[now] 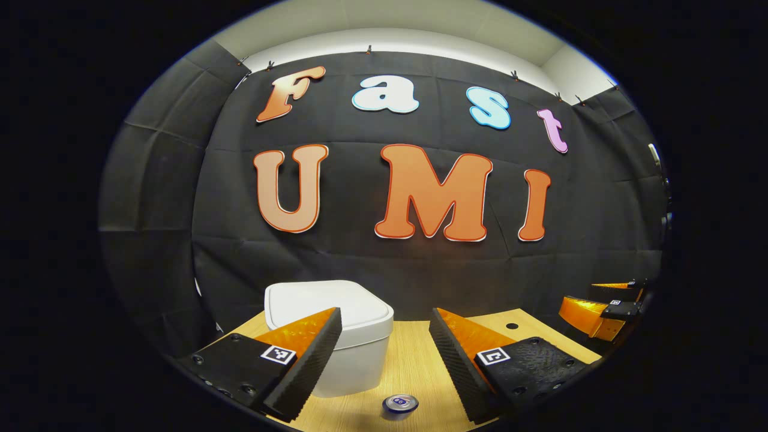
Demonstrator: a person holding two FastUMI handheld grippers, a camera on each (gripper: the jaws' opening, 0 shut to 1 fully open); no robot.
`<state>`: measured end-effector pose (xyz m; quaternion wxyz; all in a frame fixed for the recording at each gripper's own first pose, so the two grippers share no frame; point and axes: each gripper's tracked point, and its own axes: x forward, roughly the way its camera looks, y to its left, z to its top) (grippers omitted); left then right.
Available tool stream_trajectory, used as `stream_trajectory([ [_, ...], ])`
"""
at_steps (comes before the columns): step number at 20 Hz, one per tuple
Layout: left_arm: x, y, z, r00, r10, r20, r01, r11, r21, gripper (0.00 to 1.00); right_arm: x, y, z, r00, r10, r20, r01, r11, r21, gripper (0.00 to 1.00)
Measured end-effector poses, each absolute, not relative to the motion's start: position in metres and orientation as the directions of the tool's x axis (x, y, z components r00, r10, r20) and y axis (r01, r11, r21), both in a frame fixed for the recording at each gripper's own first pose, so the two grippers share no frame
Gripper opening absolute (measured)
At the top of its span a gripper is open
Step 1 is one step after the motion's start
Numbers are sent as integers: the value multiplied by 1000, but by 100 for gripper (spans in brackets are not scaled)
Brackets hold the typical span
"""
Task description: Press the lid of the desktop garbage bin to open it, pick up the crumpled paper on the desktop and throw it into the bin, then pick up the pop can on the desktop and drop it into the bin, and finally close the garbage bin lid.
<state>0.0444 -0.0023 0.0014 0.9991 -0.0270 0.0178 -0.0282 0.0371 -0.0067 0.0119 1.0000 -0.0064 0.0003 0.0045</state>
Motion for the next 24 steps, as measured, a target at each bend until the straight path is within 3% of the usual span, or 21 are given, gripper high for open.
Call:
stream_trajectory([
  [15,52,14,10,999,-20,-47,17,999,-50,96,40,-14,11,1000,10,-3,-10,1000,-10,95],
  [18,53,12,9,997,-35,-68,29,995,-91,92,41,-16,10,1000,6,-6,-6,1000,-3,95],
  [24,58,8,11,995,-69,-78,64,996,-64,64,45,-15,5,1000,18,-26,-18,1000,7,94],
])
